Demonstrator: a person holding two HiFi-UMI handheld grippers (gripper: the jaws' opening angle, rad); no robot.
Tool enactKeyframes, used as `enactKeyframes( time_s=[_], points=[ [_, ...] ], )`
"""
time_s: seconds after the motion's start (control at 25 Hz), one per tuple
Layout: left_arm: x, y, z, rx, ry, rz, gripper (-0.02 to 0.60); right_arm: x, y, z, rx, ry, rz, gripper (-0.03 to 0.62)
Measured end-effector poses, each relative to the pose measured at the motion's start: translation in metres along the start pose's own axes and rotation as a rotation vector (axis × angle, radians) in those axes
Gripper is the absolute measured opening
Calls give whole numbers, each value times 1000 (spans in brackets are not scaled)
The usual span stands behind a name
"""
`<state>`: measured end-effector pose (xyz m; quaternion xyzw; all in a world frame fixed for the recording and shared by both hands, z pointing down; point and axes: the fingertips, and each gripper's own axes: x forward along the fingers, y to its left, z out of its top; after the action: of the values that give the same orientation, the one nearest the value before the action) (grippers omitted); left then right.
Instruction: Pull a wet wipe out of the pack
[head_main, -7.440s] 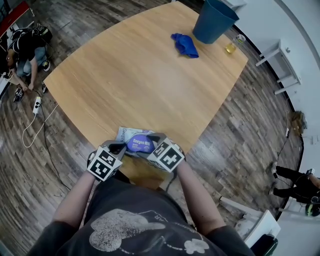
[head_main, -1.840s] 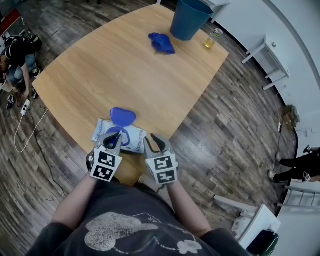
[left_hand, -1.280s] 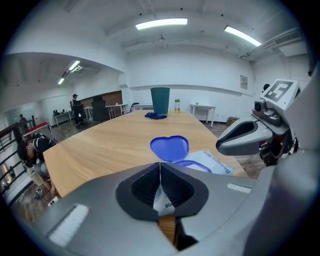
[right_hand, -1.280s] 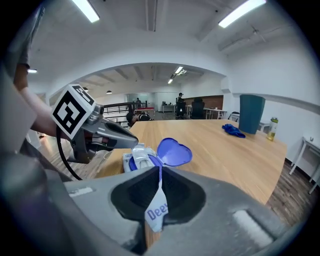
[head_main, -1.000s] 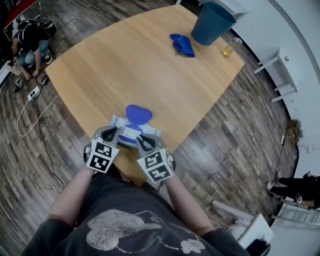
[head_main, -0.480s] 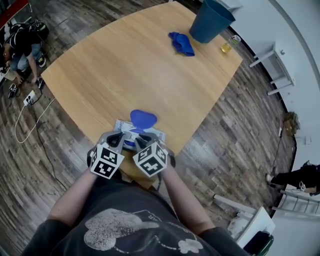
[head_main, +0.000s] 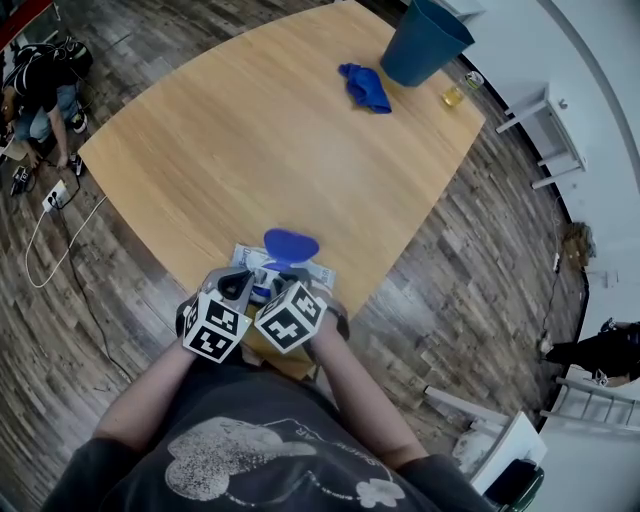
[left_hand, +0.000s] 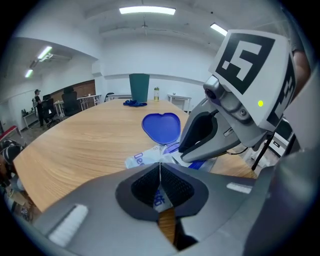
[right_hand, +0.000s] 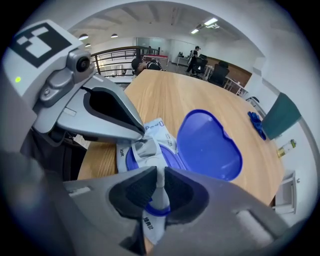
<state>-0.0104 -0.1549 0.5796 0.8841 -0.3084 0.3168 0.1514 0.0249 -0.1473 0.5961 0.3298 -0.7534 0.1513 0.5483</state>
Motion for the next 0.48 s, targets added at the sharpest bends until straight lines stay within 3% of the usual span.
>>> enactKeyframes(
  time_s=[0.28, 0.48],
  points=[
    [-1, 0, -2, 7, 1, -18, 25, -2, 2, 0, 6, -86, -55, 0],
    [-1, 2, -2, -2, 6, -13, 25, -14, 1, 6, 62, -155, -1, -3]
  ],
)
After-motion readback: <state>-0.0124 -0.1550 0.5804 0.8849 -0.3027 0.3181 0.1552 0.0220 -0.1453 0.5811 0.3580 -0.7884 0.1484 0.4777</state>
